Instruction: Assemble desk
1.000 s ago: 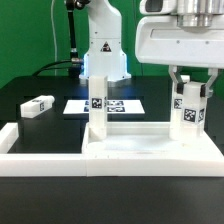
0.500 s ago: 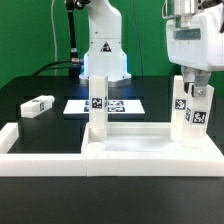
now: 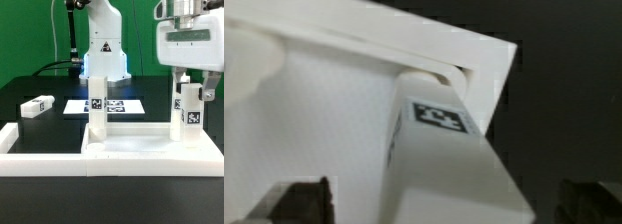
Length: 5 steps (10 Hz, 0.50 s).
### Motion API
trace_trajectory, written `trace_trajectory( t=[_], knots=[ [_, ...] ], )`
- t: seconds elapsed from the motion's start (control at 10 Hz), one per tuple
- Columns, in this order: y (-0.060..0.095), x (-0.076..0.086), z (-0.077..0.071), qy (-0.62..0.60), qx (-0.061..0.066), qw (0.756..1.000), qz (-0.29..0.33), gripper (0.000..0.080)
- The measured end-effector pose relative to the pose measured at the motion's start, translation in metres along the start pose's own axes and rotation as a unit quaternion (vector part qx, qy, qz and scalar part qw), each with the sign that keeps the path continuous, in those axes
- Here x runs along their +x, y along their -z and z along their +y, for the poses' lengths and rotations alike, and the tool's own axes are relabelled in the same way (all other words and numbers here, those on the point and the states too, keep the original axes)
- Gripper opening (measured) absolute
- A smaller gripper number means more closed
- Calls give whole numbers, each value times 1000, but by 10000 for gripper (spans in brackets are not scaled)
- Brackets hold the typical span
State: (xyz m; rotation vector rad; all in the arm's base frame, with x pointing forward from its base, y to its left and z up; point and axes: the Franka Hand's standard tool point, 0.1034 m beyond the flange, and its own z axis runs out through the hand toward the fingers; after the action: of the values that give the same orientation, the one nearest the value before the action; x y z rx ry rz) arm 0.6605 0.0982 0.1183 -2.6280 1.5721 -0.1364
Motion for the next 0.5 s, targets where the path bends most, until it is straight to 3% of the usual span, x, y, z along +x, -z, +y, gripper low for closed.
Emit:
trace_trajectory(
  t=[0.4, 0.5],
  knots=[
    [0, 2, 1, 113, -1, 994, 1, 649],
    [-1, 3, 0, 185, -3, 983, 9, 649]
  ],
)
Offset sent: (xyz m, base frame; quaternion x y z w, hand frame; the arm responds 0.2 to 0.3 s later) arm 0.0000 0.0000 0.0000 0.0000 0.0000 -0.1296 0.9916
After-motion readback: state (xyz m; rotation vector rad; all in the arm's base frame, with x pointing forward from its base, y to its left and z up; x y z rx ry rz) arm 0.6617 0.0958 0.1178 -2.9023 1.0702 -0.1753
